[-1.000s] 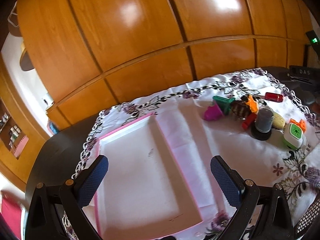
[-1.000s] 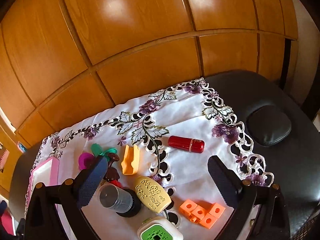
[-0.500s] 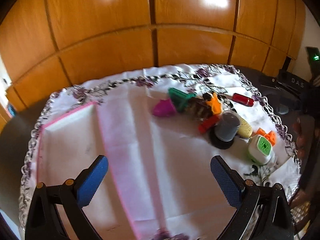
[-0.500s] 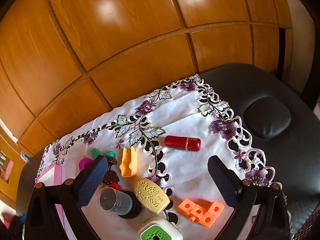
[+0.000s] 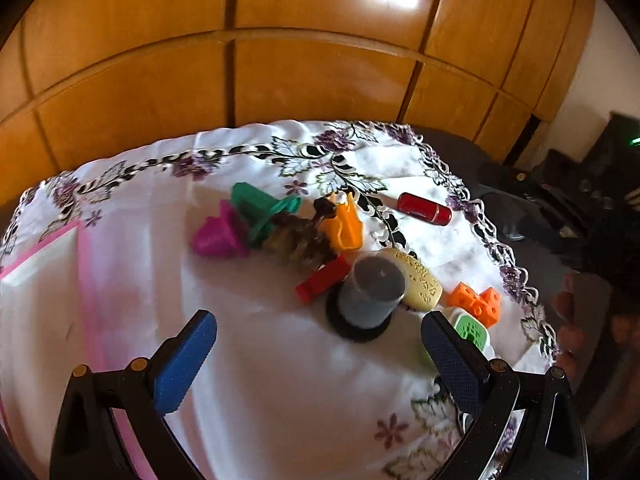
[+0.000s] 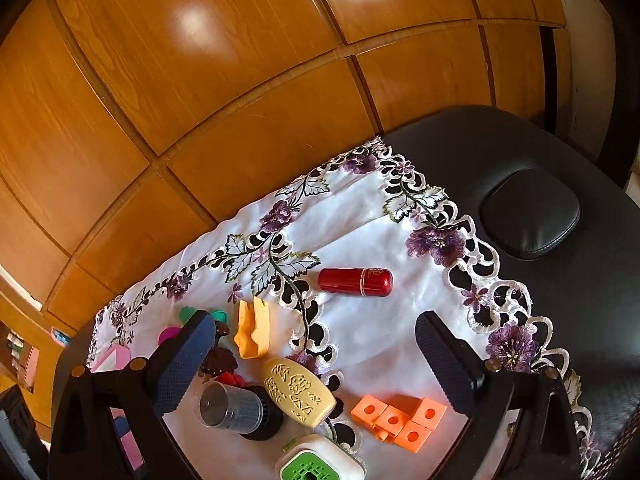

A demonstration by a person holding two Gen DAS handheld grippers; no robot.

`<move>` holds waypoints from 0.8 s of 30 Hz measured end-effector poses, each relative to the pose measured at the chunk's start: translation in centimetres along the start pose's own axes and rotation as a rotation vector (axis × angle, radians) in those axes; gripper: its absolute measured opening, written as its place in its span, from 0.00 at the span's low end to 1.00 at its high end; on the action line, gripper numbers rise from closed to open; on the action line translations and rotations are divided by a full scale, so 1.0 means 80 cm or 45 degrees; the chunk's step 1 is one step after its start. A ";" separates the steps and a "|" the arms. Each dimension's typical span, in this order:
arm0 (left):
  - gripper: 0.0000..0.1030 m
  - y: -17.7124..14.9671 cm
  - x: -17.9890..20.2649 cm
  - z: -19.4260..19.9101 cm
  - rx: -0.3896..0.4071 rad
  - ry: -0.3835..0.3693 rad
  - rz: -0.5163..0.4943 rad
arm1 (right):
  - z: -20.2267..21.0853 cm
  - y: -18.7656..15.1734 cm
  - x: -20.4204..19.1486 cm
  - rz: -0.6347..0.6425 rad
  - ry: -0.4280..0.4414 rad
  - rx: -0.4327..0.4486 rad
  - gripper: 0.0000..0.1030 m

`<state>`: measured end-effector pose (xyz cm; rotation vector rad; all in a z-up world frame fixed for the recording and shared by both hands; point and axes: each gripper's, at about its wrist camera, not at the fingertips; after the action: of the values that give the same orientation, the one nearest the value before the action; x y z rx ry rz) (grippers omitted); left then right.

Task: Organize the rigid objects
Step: 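Move the left tool to the clear-lidded cup and grasp it, then release the cup in the tray with left tool while right tool grasps yellow oval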

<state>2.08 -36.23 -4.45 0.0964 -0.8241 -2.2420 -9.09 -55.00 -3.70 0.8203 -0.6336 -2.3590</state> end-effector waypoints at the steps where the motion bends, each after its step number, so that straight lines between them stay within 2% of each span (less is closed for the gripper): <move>1: 1.00 0.006 0.004 -0.011 -0.029 -0.016 0.009 | 0.001 0.000 0.000 -0.003 -0.001 0.005 0.99; 3: 1.00 0.012 0.009 -0.029 -0.076 -0.034 0.012 | 0.002 0.001 0.002 -0.011 -0.005 0.014 0.99; 6: 0.97 0.022 0.019 -0.048 -0.089 -0.038 0.005 | 0.002 0.002 0.004 -0.023 -0.001 0.014 0.99; 8: 0.83 0.027 0.023 -0.058 -0.088 -0.024 -0.007 | 0.002 0.002 0.004 -0.025 0.002 0.009 0.99; 9: 0.79 0.029 0.024 -0.065 -0.106 -0.011 -0.009 | 0.001 0.001 0.004 -0.025 0.005 0.005 0.99; 11: 0.54 0.031 0.022 -0.082 -0.166 -0.015 0.008 | 0.000 0.001 0.003 -0.017 0.001 0.001 0.99; 13: 0.42 0.029 0.019 -0.088 -0.177 -0.016 0.013 | -0.001 0.000 0.003 -0.013 -0.001 -0.003 0.99; 19: 0.42 0.007 0.005 -0.060 -0.095 -0.030 -0.013 | -0.006 -0.001 0.001 -0.005 -0.002 -0.029 0.95; 24: 0.42 -0.022 -0.016 -0.032 -0.075 -0.012 0.018 | -0.021 -0.007 -0.008 0.032 0.008 -0.116 0.90</move>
<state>2.70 -35.77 -7.70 0.0524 -0.7607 -2.2532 -7.73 -54.63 -4.95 0.7752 -0.5268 -2.3431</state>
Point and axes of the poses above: each gripper's, at about its wrist camera, not at the fingertips, and z roughly against the way its jaws point, x to its right, y to its top, and after that the axes turned 1 degree about -y, right-handed
